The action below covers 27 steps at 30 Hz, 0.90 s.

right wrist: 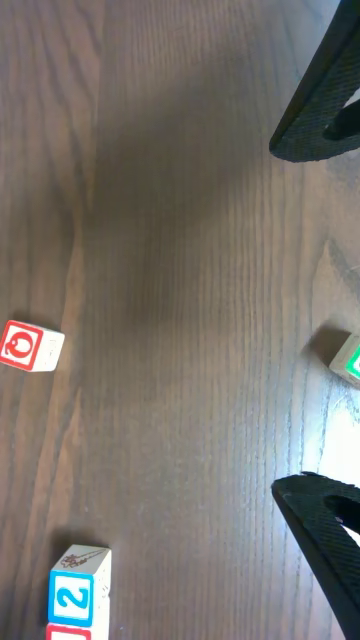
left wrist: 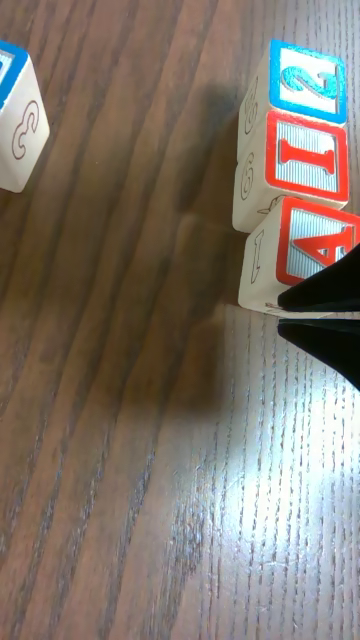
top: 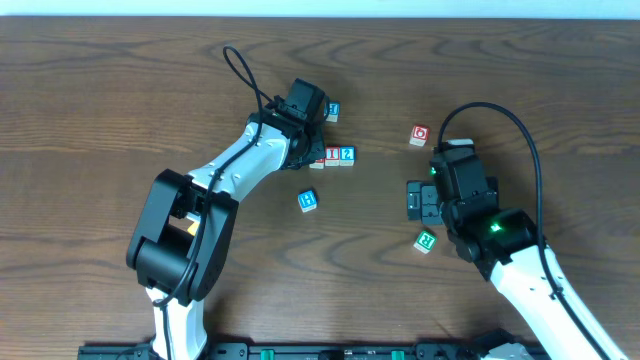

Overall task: Spell out Ai2
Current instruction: 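Lower the A block beside the I block and open the left gripper, then raise the left gripper away from the A block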

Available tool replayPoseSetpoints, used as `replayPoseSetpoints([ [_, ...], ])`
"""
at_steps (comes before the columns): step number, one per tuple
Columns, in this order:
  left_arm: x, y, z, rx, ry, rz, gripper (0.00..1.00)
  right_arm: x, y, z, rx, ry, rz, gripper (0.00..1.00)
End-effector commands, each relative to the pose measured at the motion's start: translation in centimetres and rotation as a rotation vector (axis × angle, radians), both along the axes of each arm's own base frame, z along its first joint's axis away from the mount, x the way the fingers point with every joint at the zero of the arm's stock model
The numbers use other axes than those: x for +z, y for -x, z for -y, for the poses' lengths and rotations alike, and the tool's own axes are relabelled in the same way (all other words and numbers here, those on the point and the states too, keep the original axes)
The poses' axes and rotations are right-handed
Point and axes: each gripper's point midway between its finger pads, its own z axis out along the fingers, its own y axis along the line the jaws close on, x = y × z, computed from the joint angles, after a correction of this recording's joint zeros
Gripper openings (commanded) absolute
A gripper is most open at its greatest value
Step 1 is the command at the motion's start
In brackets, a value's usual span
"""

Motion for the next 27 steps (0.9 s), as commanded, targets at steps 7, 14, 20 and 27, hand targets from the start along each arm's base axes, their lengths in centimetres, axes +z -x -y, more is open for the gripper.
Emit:
replayPoseSetpoints([
  [7, -1.1, 1.3, -1.5, 0.022, -0.054, -0.064, 0.06, -0.1, 0.0, 0.4, -0.024, -0.004, 0.002, 0.99],
  [14, -1.3, 2.3, -1.1, 0.006, -0.029, -0.112, 0.06, -0.1, 0.0, 0.4, -0.024, -0.004, 0.002, 0.99],
  [20, -1.5, 3.3, -1.3, -0.018, -0.042, -0.15, 0.06, -0.1, 0.0, 0.4, -0.024, -0.003, 0.002, 0.99],
  [27, -1.4, 4.1, 0.5, -0.128, -0.02, -0.144, 0.06, -0.1, 0.0, 0.4, -0.024, -0.003, 0.002, 0.99],
])
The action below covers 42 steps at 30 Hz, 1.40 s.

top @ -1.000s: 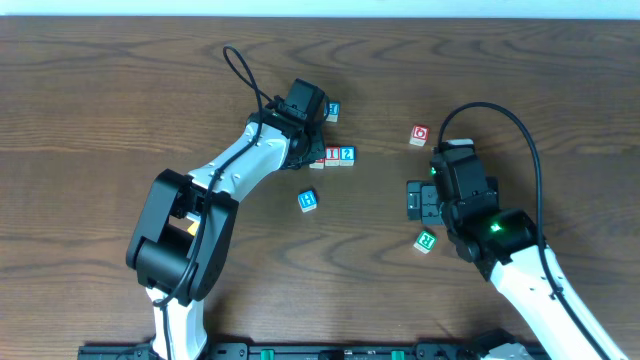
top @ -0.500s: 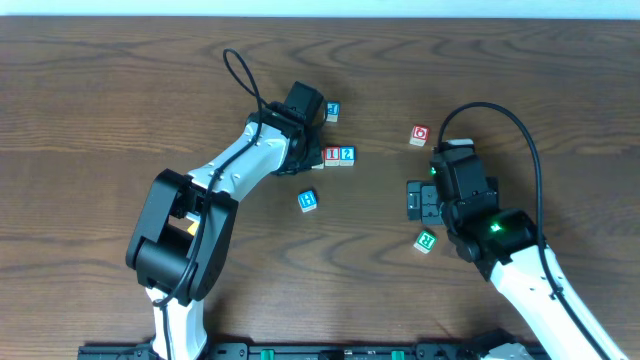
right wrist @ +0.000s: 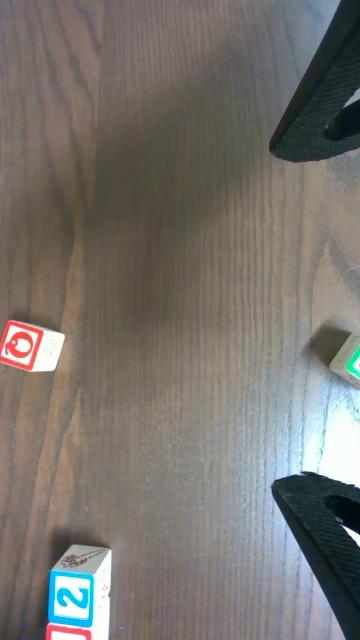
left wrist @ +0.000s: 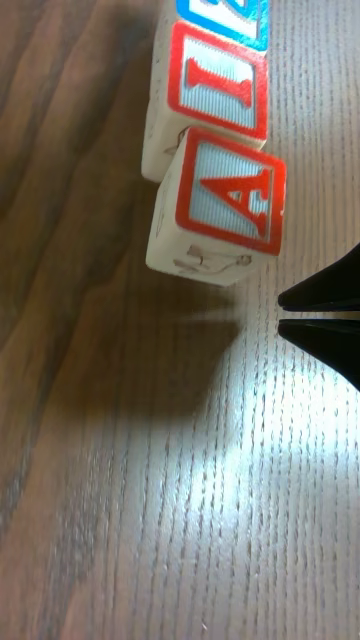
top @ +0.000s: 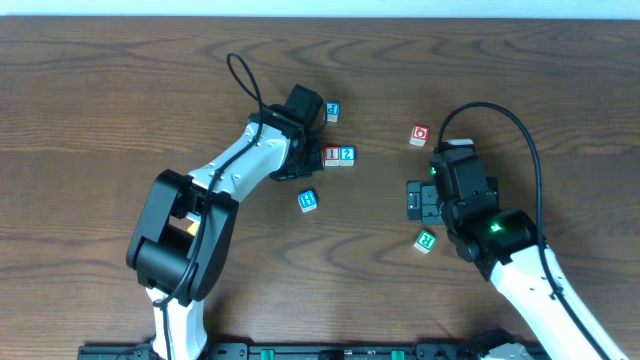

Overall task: Spell out Ai2
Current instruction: 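Raise the left gripper away from the A block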

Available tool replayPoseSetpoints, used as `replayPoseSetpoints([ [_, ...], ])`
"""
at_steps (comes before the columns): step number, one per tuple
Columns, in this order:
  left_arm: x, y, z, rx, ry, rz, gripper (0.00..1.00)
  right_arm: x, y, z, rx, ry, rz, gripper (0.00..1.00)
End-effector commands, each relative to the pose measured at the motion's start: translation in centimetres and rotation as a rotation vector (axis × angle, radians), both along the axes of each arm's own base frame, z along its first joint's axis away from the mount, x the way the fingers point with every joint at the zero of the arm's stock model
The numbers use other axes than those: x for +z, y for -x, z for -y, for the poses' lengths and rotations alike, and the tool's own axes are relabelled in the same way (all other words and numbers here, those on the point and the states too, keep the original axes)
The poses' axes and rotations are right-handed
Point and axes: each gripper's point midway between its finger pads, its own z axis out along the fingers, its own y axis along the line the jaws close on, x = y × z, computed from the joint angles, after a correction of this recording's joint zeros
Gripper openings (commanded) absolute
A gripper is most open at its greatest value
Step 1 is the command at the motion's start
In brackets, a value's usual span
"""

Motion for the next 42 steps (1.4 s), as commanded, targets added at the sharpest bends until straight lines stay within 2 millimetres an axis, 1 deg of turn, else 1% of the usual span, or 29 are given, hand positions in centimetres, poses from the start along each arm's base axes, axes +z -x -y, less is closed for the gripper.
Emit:
replayPoseSetpoints([
  [1, -0.5, 0.8, 1.1, -0.091, 0.0, -0.004, 0.06, -0.1, 0.0, 0.4, -0.024, -0.004, 0.002, 0.99],
  [5, -0.4, 0.7, 1.5, -0.106, 0.001, 0.012, 0.06, -0.1, 0.0, 0.4, -0.024, -0.003, 0.002, 0.99],
  [10, -0.4, 0.2, 1.3, -0.101, -0.015, 0.036, 0.06, -0.1, 0.0, 0.4, -0.024, -0.003, 0.002, 0.99],
  [25, -0.1, -0.7, 1.9, -0.097, 0.007, 0.075, 0.06, -0.1, 0.0, 0.4, -0.024, -0.004, 0.002, 0.99],
  [34, -0.2, -0.5, 1.8, -0.098, 0.003, 0.066, 0.06, -0.1, 0.0, 0.4, -0.024, -0.004, 0.002, 0.99],
  [37, -0.4, 0.2, 1.2, -0.096, -0.023, 0.034, 0.06, -0.1, 0.0, 0.4, -0.024, -0.004, 0.001, 0.99],
  [40, -0.5, 0.4, -1.0, -0.068, -0.124, 0.03, 0.06, -0.1, 0.0, 0.4, -0.024, -0.003, 0.002, 0.99],
  [42, 0.1, 0.1, -2.5, -0.044, -0.18, 0.049, 0.06, -0.1, 0.0, 0.4, -0.024, -0.004, 0.001, 0.99],
])
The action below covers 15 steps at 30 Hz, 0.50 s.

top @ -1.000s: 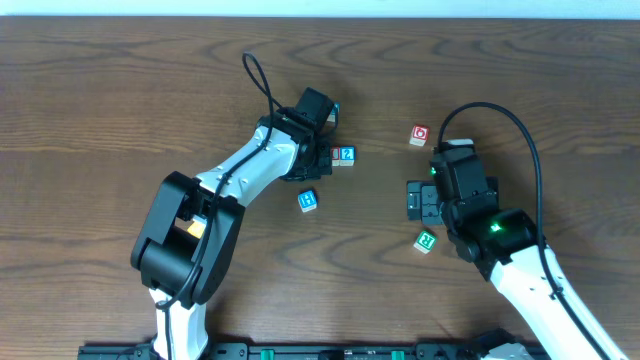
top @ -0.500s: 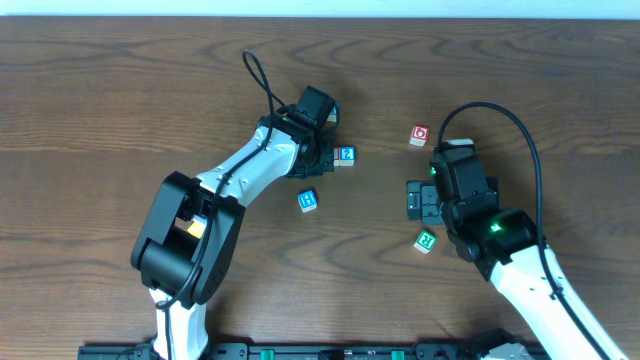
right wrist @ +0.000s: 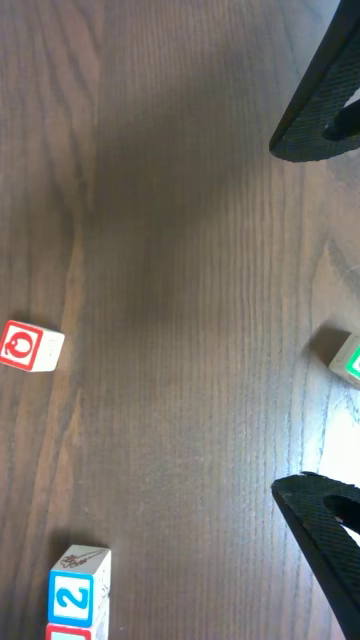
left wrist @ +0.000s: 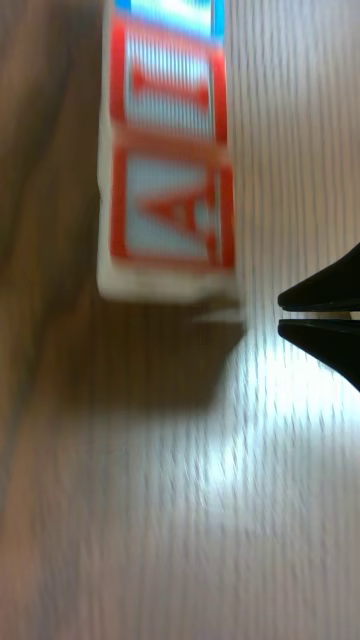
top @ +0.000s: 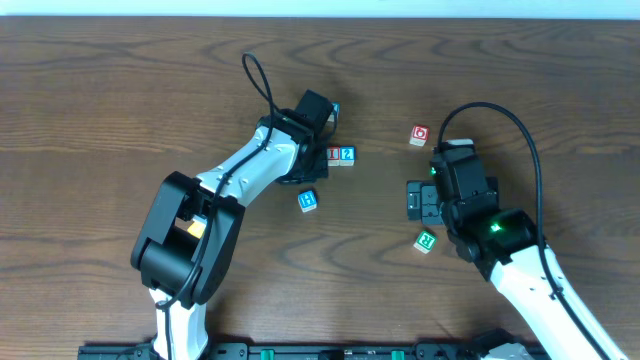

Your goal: Spell out Ai2

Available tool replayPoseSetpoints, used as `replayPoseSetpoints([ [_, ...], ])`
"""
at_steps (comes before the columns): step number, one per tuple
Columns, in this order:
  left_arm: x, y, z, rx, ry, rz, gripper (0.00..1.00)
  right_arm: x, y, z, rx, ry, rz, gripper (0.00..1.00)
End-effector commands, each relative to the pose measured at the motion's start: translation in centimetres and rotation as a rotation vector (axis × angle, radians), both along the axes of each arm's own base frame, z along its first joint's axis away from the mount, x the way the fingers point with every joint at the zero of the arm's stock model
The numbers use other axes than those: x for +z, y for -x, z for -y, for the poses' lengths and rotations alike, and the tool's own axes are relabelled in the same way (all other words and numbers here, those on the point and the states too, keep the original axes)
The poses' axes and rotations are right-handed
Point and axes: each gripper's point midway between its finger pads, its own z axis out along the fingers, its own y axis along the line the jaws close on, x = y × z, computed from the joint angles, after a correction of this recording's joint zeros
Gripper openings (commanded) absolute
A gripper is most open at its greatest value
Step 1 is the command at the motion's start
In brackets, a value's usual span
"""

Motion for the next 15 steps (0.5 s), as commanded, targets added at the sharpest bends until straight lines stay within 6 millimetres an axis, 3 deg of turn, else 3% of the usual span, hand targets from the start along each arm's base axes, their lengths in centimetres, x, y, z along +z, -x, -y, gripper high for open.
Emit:
replayPoseSetpoints([
  [1, 0.9, -1.3, -3.2, 0.041, -0.113, 0.064, 0.06, -0.1, 0.0, 0.4, -0.024, -0.003, 0.002, 0.99],
  [9, 6.8, -5.2, -8.9, 0.206, -0.064, 0.219, 0.07, -0.1, 0.0, 0.4, -0.024, -0.004, 0.002, 0.99],
  [12, 8.6, -5.9, -11.4, 0.269, -0.054, 0.259, 0.25, -0.1, 0.0, 0.4, -0.024, -0.003, 0.002, 0.99],
  [14, 9.6, -6.3, -13.1, 0.312, -0.05, 0.281, 0.49, -0.1, 0.0, 0.4, -0.024, -0.003, 0.002, 0.99],
  [15, 10.0, -6.4, -13.8, 0.33, -0.049, 0.288, 0.68, -0.1, 0.0, 0.4, -0.024, -0.004, 0.002, 0.99],
])
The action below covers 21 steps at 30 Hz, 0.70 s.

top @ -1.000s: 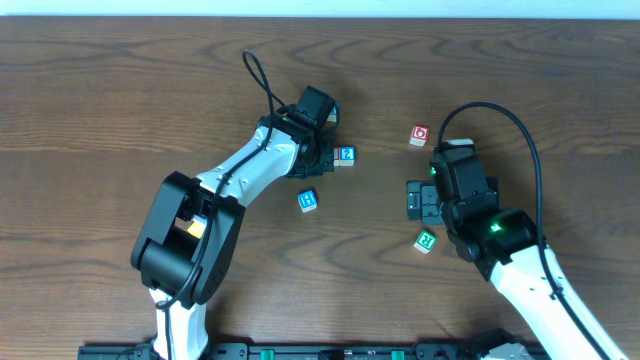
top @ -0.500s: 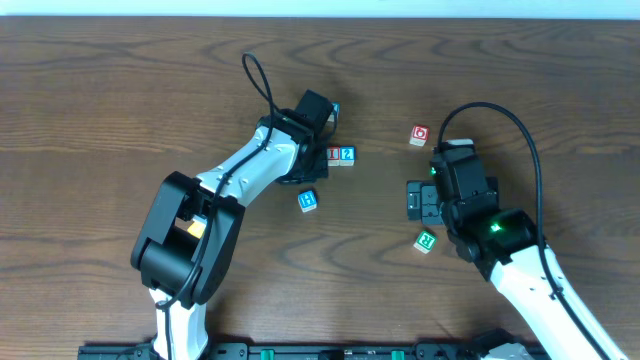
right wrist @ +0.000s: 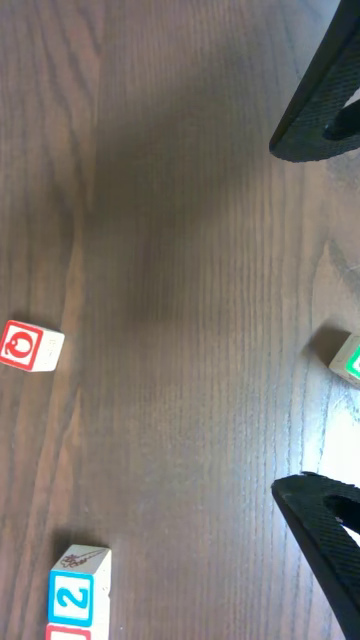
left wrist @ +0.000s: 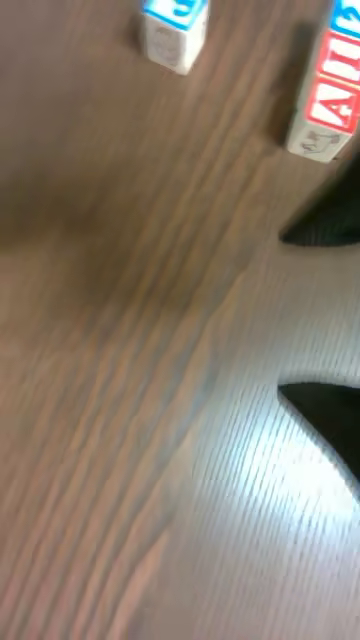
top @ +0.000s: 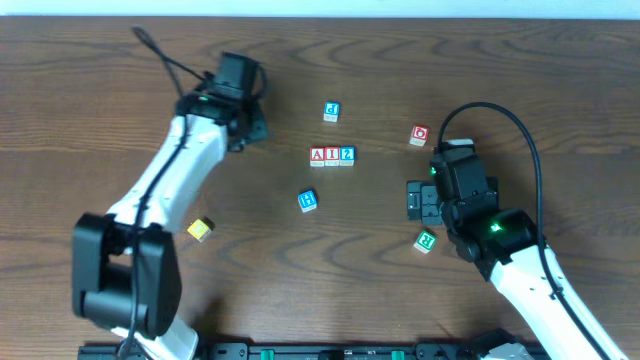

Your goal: Spell out Ai2

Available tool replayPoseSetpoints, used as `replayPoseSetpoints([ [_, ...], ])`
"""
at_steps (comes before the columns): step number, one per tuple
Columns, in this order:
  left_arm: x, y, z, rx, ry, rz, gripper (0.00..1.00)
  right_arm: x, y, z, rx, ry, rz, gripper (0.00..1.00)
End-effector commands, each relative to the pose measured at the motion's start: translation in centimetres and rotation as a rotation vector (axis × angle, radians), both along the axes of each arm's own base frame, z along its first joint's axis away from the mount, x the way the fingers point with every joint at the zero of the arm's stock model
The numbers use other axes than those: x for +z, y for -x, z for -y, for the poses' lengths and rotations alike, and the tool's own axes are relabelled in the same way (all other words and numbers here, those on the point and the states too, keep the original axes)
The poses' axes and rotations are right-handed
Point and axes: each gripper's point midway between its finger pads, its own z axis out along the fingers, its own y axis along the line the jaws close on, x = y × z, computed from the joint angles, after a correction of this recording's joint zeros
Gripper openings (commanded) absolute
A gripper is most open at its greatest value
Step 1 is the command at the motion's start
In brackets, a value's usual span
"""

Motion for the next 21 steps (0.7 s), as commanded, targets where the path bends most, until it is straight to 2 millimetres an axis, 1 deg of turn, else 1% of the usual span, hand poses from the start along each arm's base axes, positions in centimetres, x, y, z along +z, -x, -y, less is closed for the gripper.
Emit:
replayPoseSetpoints([
  [1, 1.0, -0.4, -2.0, 0.047, -0.011, 0.026, 0.86, -0.1, 0.0, 0.4, -0.024, -0.004, 0.001, 0.99],
  [2, 1.2, -0.4, -2.4, 0.055, -0.012, 0.027, 0.95, -0.1, 0.0, 0.4, -0.024, -0.004, 0.001, 0.99],
  [5, 1.2, -0.4, -3.0, 0.069, -0.012, 0.027, 0.95, -0.1, 0.0, 0.4, -0.024, -0.004, 0.002, 0.99],
  [18, 1.1, -0.4, -3.0, 0.069, -0.013, 0.025, 0.95, -0.1, 0.0, 0.4, -0.024, -0.004, 0.001, 0.99],
  [21, 1.0, -0.1, -3.4, 0.078, -0.031, 0.015, 0.95, -0.1, 0.0, 0.4, -0.024, -0.004, 0.001, 0.99],
])
